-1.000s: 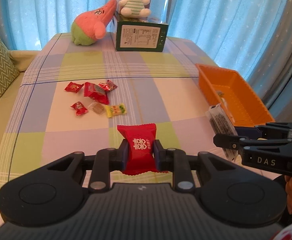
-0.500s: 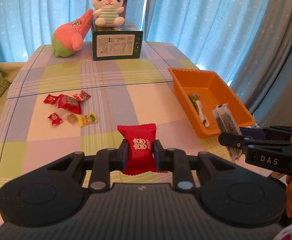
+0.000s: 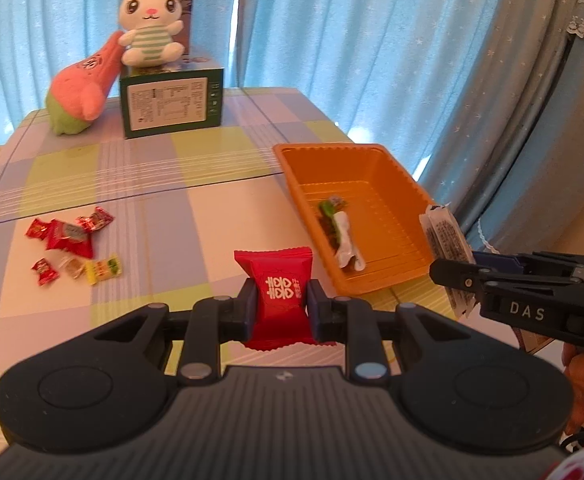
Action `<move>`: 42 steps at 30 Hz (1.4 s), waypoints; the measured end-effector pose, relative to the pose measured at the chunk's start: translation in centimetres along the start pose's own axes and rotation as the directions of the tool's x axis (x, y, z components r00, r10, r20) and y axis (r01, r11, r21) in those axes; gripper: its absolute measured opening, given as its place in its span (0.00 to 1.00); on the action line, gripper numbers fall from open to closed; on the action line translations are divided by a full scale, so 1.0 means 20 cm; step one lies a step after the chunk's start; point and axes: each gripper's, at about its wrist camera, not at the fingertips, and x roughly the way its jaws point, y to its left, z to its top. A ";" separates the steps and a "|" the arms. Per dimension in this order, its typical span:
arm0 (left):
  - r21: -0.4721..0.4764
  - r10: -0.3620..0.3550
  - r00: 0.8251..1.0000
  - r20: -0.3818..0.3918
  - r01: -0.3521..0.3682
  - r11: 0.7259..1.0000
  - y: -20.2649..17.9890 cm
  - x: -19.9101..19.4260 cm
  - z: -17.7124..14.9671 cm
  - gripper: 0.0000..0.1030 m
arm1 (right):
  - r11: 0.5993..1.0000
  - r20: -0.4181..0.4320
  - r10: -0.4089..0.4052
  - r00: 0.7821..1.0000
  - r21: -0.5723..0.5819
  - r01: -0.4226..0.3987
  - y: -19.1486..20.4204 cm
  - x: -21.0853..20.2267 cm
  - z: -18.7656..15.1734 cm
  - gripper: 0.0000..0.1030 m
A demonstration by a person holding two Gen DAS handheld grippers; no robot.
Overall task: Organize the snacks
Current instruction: 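Carry both packets over the orange tray and open both grippers to drop them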
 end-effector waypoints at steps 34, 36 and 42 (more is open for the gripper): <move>0.116 -0.114 0.991 -0.066 0.122 0.986 -0.38 0.69 0.27 0.44 | 0.990 -0.034 -0.088 0.996 0.103 0.091 -0.53 0.27 0.15 0.38; 0.119 -0.106 0.992 -0.063 0.113 0.986 -0.35 0.66 0.25 0.44 | 0.990 -0.036 -0.085 0.996 0.107 0.089 -0.53 0.27 0.15 0.38; 0.061 -0.064 0.996 -0.066 0.068 0.996 -0.23 0.56 0.16 0.48 | 0.991 -0.039 -0.071 0.997 0.112 0.075 -0.50 0.30 0.17 0.38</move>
